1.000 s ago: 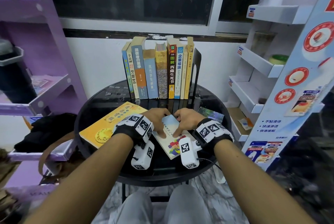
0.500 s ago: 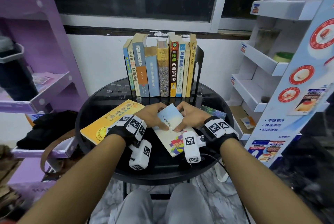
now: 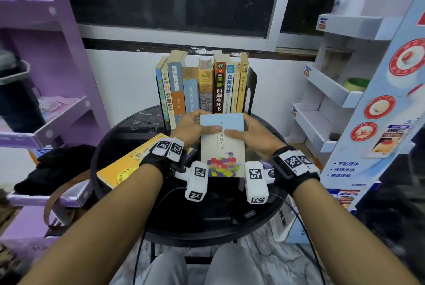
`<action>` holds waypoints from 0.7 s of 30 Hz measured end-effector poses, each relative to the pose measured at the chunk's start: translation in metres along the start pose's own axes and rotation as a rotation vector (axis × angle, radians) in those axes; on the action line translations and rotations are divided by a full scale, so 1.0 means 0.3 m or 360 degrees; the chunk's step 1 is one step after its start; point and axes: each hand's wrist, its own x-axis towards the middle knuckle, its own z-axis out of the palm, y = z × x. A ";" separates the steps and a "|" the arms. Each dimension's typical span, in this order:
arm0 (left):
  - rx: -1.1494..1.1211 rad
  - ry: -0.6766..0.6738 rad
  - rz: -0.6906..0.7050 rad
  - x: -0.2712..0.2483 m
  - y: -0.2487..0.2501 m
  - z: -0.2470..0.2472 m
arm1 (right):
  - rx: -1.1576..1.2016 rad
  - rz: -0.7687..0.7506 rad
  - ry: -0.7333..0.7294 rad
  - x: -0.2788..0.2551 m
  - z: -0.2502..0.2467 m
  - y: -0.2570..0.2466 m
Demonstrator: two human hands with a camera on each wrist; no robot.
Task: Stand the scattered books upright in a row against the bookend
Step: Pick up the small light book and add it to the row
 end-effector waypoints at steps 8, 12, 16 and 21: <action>-0.0344 -0.0177 0.0006 0.048 0.047 0.108 | -0.0282 -0.0148 0.0090 -0.029 -0.086 -0.075; -0.0246 -0.0270 0.0018 0.077 0.082 0.160 | -0.0343 -0.0147 0.0102 -0.036 -0.134 -0.084; -0.0026 -0.0269 0.0039 0.125 0.117 0.196 | -0.0461 -0.0201 0.0192 -0.031 -0.179 -0.087; 0.0171 -0.0078 0.0209 0.195 0.166 0.231 | -0.0632 -0.0262 0.0329 0.005 -0.226 -0.079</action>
